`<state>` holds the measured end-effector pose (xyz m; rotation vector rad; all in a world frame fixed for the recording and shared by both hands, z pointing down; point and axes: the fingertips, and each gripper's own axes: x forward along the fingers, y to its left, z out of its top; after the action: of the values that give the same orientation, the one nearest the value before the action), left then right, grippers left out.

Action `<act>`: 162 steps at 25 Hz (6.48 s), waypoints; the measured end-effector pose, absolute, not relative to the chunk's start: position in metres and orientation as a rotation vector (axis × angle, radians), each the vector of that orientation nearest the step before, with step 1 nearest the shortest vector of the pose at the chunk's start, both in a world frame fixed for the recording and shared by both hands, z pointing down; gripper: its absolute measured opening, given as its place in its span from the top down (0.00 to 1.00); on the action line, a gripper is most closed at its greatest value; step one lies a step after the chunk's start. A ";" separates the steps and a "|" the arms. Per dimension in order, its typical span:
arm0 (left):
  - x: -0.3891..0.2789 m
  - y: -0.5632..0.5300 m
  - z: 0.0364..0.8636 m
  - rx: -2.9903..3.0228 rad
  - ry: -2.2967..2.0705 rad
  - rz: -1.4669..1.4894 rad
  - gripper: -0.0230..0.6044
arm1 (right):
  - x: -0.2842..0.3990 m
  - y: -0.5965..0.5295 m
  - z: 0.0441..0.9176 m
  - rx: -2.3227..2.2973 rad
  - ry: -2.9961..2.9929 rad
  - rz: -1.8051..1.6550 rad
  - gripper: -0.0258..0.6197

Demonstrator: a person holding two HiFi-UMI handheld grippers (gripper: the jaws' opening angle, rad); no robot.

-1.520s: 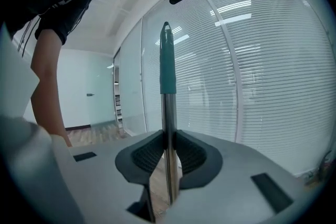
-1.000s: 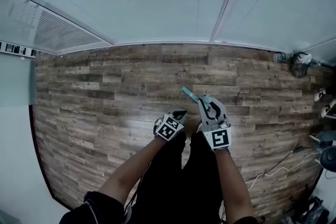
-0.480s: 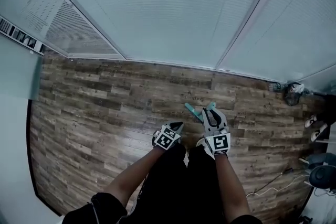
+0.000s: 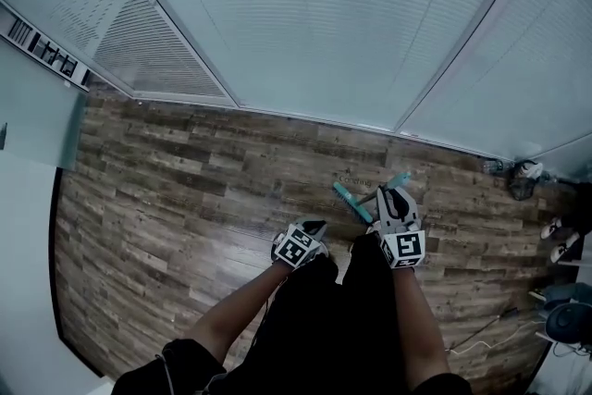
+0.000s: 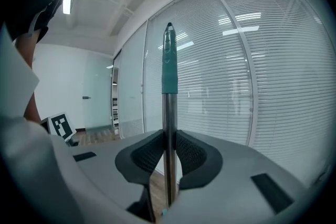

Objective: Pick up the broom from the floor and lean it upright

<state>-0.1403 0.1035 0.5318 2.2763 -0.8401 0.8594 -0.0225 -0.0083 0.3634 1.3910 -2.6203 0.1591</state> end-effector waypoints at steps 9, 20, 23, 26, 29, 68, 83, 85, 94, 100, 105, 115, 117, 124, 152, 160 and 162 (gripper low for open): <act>-0.145 0.080 0.532 2.273 -0.864 0.839 0.93 | -0.026 -0.046 0.370 1.334 -2.637 0.154 0.84; -0.111 0.014 0.543 2.238 -0.847 0.920 0.93 | 0.007 -0.119 0.403 1.236 -2.645 0.215 0.84; -0.092 -0.018 0.546 2.220 -0.842 0.933 0.93 | 0.025 -0.145 0.411 1.231 -2.649 0.255 0.84; -0.072 -0.049 0.546 2.225 -0.835 0.953 0.93 | 0.044 -0.168 0.424 1.245 -2.644 0.318 0.84; -0.054 -0.079 0.546 2.228 -0.850 0.952 0.93 | 0.060 -0.186 0.443 1.225 -2.646 0.366 0.84; -0.044 -0.211 0.639 2.329 -0.844 0.899 0.93 | 0.128 -0.372 0.684 1.412 -2.364 0.476 0.82; -0.029 -0.202 0.639 2.459 -0.641 0.951 0.93 | 0.175 -0.408 0.701 1.534 -2.283 0.512 0.82; -0.027 -0.197 0.638 2.454 -0.633 0.945 0.93 | 0.176 -0.406 0.699 1.523 -2.280 0.493 0.82; -0.043 -0.192 0.647 2.409 -0.625 0.938 0.93 | 0.171 -0.412 0.700 1.574 -2.276 0.476 0.77; -0.045 -0.195 0.644 2.405 -0.612 0.905 0.93 | 0.182 -0.404 0.704 1.594 -2.224 0.509 0.70; -0.050 -0.198 0.625 2.391 -0.619 0.864 0.93 | 0.192 -0.382 0.692 1.622 -2.125 0.467 0.68; -0.033 -0.206 0.571 2.423 -0.531 0.824 0.93 | 0.188 -0.343 0.607 1.833 -2.143 0.623 0.68; -0.026 -0.206 0.558 2.445 -0.498 0.824 0.93 | 0.180 -0.329 0.574 1.885 -2.153 0.639 0.68; -0.013 -0.208 0.489 2.562 -0.507 0.779 0.93 | 0.130 -0.271 0.467 1.928 -2.213 0.787 0.68; 0.043 -0.250 0.201 2.927 -0.891 -0.016 0.93 | 0.085 -0.242 0.151 1.684 -2.871 0.149 0.93; 0.059 -0.240 0.180 2.962 -0.908 -0.059 0.93 | 0.091 -0.235 0.147 1.689 -2.801 -0.023 0.93; 0.060 -0.238 0.178 2.960 -0.917 -0.070 0.93 | 0.091 -0.233 0.145 1.693 -2.805 -0.046 0.93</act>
<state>0.0597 -0.2378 0.1784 2.9603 -0.9175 -0.0699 0.0907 -0.2334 0.1445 1.6930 -2.8047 -0.0456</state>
